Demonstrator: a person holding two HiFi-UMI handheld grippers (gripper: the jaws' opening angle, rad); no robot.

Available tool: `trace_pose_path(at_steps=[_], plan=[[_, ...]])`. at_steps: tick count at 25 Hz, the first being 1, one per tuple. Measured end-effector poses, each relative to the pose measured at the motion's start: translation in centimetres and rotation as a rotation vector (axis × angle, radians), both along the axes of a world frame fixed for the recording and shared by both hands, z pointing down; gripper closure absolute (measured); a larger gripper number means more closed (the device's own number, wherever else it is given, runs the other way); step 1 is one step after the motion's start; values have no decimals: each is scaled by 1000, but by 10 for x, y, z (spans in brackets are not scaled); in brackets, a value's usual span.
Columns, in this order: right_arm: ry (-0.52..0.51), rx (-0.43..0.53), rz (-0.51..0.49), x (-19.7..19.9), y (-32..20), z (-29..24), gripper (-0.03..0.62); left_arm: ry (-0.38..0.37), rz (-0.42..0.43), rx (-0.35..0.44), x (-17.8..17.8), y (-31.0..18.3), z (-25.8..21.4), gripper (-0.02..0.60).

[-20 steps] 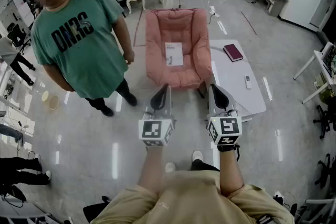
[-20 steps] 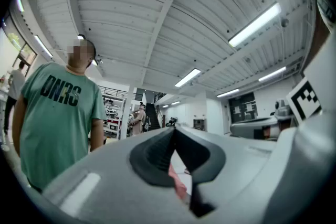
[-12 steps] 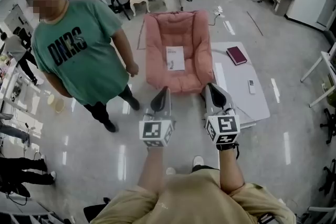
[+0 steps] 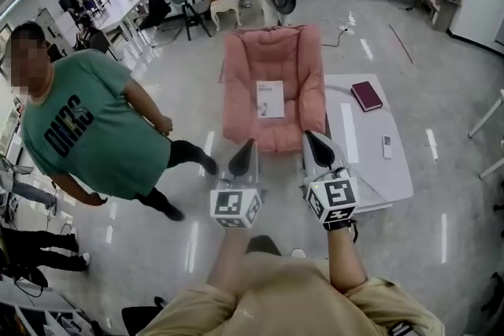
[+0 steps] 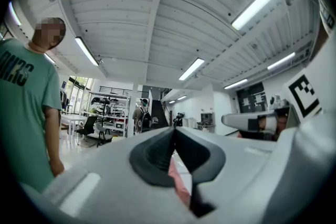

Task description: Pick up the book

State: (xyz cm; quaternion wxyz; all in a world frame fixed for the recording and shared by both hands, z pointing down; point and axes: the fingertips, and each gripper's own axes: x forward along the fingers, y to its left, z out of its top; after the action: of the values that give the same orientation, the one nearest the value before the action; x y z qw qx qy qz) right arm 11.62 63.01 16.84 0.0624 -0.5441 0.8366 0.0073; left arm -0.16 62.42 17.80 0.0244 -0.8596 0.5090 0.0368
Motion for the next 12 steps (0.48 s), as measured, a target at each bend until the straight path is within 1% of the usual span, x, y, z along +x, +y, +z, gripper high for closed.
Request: trace_pose_path(at_steps=[3,6,9,12], plan=[[-11,-8,-28,2,-16,10,591,-2,-9,-8,5,-16,10,580],[-19,-25,-34,0,-39,22,591,0,-8,-16,4,-38,18,580],[-12,-55,-11,-5,-76,38,591,6,-3,-35,-5,-77,29,580],[-1,-67,5,-9,-121,40,591,23,-2,-50,-16,-127,33,580]])
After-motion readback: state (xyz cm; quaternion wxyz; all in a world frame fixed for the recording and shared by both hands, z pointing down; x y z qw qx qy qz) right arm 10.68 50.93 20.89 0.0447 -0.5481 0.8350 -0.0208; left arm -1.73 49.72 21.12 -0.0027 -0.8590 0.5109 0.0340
